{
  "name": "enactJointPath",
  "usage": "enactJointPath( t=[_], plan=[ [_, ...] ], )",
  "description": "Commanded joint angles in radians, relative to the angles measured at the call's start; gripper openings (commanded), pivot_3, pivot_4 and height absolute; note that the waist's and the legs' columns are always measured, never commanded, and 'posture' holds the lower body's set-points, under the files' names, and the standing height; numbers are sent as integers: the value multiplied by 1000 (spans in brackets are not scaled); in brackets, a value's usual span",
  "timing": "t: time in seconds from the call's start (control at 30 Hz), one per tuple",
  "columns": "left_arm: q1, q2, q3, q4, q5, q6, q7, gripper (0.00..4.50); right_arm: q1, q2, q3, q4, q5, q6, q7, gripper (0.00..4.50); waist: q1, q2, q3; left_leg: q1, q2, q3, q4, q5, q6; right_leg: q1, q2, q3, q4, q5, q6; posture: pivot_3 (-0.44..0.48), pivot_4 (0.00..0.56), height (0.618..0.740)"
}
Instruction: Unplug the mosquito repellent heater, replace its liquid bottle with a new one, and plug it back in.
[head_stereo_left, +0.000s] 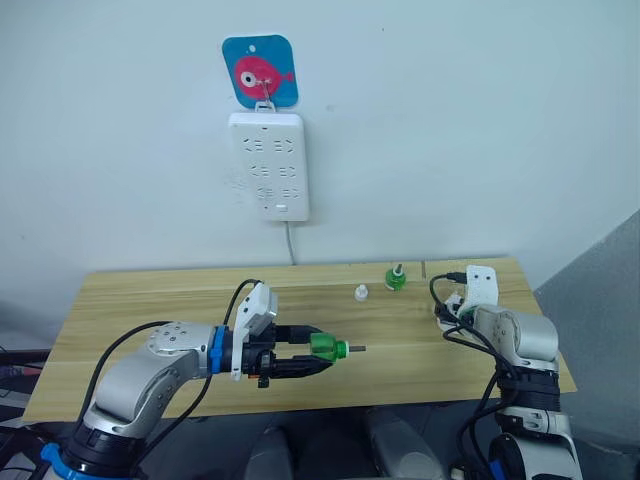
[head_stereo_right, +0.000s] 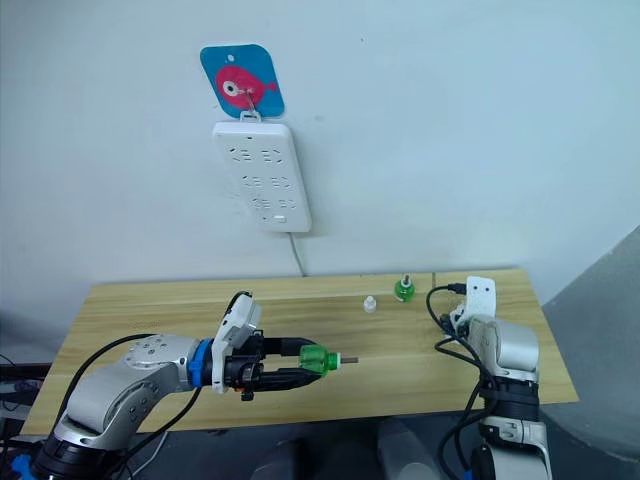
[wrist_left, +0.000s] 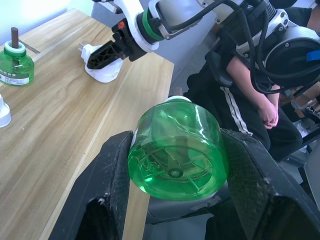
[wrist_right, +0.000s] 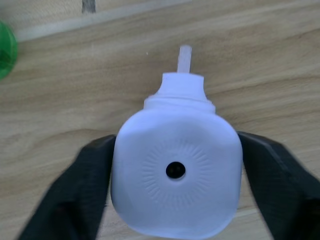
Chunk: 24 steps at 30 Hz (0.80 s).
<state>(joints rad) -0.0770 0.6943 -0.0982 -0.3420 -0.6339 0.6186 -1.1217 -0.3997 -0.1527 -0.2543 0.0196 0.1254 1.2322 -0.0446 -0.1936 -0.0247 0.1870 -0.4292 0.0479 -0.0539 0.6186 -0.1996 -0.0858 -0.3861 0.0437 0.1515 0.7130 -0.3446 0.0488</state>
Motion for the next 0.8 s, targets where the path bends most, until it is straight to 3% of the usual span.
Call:
enactJointPath(
  t=[0.03, 0.17, 0.3, 0.57, 0.73, 0.77, 0.8],
  plan=[
    [14, -5, 4, -11, 3, -22, 0, 2354, -11, -37, 13, 2, 11, 16, 38, 2970, 0, 0, 0, 0, 0, 0, 0, 0, 0, 0, 0, 0, 0, 0, 0, -143, 156, 740],
    [19, -6, 5, -14, 1, -24, 4, 2354, -10, -98, 94, 0, 26, 25, 117, 2970, 0, 0, 0, 0, 0, 0, 0, 0, 0, 0, 0, 0, 0, 0, 0, -138, 158, 740],
    [31, -3, 10, -23, -3, -24, 8, 2354, 6, -255, 280, -18, 52, -24, 326, 2970, 1, 0, 0, 0, 0, 0, 0, 0, 0, 0, 0, 0, 0, 0, 0, -130, 165, 740],
    [84, 19, 38, -71, -25, -6, 27, 2354, 10, -507, 482, 104, 38, -349, 720, 2970, 8, -1, 7, 0, 0, 0, 1, 0, 0, 1, 0, 0, 0, 0, 0, -99, 198, 740],
    [108, 28, 52, -91, -34, 3, 36, 2354, 7, -564, 537, 197, -18, -532, 819, 2970, 27, -3, 20, 0, 0, 0, 5, 0, 0, 2, 0, 0, 0, 0, 0, -90, 208, 740],
    [113, 29, 52, -95, -35, 4, 39, 2354, 3, -563, 534, 213, -28, -554, 820, 3694, 29, -4, 21, 0, 0, 0, 5, 0, 0, 2, 0, 0, 0, 0, 0, -90, 210, 740],
    [116, 29, 53, -97, -36, 5, 41, 2354, -1, -560, 531, 223, -36, -567, 821, 3976, 30, -4, 22, 0, 0, 0, 5, 0, 0, 2, 0, 0, 0, 0, 1, -90, 210, 740]
  ],
)
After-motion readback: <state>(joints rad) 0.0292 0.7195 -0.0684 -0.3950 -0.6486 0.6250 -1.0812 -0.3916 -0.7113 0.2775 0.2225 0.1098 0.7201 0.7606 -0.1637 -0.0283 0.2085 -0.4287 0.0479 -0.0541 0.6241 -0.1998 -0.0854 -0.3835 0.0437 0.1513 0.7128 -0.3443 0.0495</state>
